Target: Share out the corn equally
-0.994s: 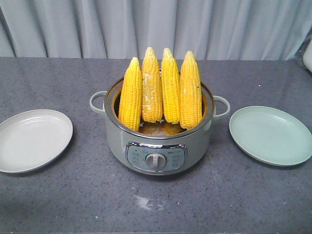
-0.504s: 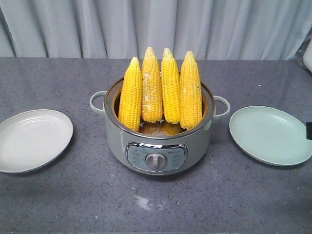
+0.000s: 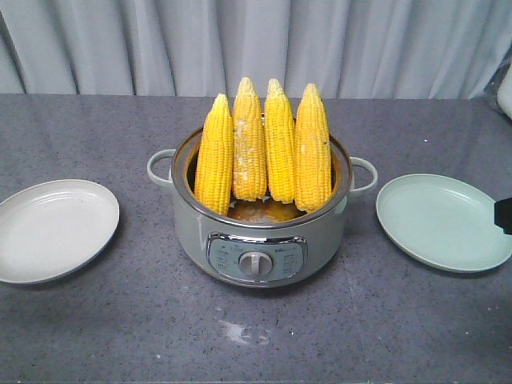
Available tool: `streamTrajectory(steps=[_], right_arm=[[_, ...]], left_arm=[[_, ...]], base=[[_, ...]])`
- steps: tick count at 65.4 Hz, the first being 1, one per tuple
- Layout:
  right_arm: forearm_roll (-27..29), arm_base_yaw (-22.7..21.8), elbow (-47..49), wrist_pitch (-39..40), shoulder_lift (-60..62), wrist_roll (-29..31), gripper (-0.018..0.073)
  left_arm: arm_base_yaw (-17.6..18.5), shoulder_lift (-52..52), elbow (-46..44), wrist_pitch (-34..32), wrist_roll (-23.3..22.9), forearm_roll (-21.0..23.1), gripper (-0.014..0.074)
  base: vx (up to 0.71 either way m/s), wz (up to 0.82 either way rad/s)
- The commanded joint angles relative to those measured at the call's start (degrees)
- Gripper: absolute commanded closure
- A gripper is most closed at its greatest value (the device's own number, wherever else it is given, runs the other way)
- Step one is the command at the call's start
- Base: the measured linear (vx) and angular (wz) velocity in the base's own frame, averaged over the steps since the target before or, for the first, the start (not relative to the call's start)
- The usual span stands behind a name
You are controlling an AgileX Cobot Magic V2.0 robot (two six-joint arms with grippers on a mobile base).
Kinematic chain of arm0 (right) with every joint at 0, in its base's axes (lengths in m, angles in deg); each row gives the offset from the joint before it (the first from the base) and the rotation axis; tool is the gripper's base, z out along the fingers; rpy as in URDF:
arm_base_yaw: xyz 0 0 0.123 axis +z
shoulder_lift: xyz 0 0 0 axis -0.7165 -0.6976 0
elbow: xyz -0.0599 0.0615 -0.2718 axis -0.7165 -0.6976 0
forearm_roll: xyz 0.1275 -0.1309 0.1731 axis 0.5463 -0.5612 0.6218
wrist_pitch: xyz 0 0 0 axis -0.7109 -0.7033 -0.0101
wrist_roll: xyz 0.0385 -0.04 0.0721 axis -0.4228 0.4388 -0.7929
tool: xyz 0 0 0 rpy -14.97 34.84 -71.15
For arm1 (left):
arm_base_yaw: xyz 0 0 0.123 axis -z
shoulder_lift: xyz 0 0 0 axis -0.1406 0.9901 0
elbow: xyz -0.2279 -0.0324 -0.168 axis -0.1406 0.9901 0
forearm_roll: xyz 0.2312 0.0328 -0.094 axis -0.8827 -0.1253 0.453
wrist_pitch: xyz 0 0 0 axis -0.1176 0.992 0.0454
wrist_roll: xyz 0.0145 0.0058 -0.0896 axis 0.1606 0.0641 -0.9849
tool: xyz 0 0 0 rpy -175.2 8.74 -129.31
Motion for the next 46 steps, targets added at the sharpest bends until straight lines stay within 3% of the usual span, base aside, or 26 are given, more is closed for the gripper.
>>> streamTrajectory(steps=[1,9,14,27,46], right_arm=[[0.14,-0.44,1.83,2.74,0.19,0.35,-0.0027],[1.62,-0.44,1.83,2.60,0.19,0.35,-0.0075],[2.77,-0.44,1.83,2.71,0.19,0.55,-0.0073],[9.53,-0.30,4.58,4.52,-3.19,6.56,-0.0057],[17.43,-0.24,18.89,2.78,-21.23,14.94,-0.0046]], left_arm=[[-0.02,-0.28,-1.96,-3.00,-0.47,0.38,0.0046],[-0.02,-0.28,-1.96,-2.94,-0.52,0.38,-0.0079],[-0.02,-0.28,-1.96,-2.76,-0.52,0.38,-0.0103],[-0.02,-0.28,-1.96,-2.63,-0.52,0.38,-0.0077],[-0.02,-0.28,-1.96,-2.56,-0.57,0.38,-0.0009]], base=[[0.00,0.00],[0.00,0.00],[0.00,0.00],[0.00,0.00],[0.00,0.00]])
